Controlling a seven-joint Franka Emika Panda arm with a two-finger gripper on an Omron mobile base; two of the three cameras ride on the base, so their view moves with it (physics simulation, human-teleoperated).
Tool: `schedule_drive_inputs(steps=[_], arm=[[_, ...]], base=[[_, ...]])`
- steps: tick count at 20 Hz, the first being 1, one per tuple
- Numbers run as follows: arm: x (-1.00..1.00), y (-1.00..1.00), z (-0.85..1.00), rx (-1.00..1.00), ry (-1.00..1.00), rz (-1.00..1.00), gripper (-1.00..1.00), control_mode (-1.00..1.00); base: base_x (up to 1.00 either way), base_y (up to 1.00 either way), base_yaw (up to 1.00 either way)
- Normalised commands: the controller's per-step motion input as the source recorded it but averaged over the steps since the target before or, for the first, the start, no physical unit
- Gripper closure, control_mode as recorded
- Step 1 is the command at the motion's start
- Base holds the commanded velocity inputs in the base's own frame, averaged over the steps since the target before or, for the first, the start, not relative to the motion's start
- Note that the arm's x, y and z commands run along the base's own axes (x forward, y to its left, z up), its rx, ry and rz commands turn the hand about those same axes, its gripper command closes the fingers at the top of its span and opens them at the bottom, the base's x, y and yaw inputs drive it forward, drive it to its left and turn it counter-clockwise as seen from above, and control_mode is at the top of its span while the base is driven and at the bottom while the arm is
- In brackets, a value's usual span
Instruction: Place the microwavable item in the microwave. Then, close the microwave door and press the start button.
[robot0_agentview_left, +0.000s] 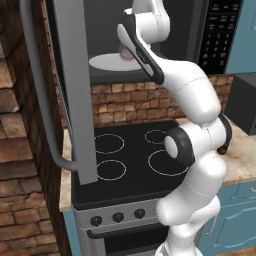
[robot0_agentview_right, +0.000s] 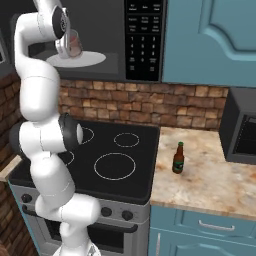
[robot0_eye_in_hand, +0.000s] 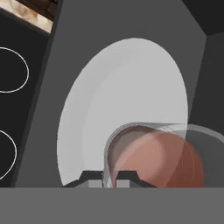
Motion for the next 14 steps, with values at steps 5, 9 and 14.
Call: schedule_drive_inputs(steps=[5, 9, 14], arm=[[0.31, 0.11, -0.46, 0.0, -0.03, 0.07, -1.0, -1.0], [0.28, 0.08, -0.36, 0.0, -0.03, 0.08, -1.0, -1.0], [0.0, 0.0, 0.05, 0.0, -0.21, 0.05, -1.0, -1.0]], base=[[0.0, 0.0, 0.0], [0.0, 0.0, 0.0], [0.0, 0.0, 0.0]])
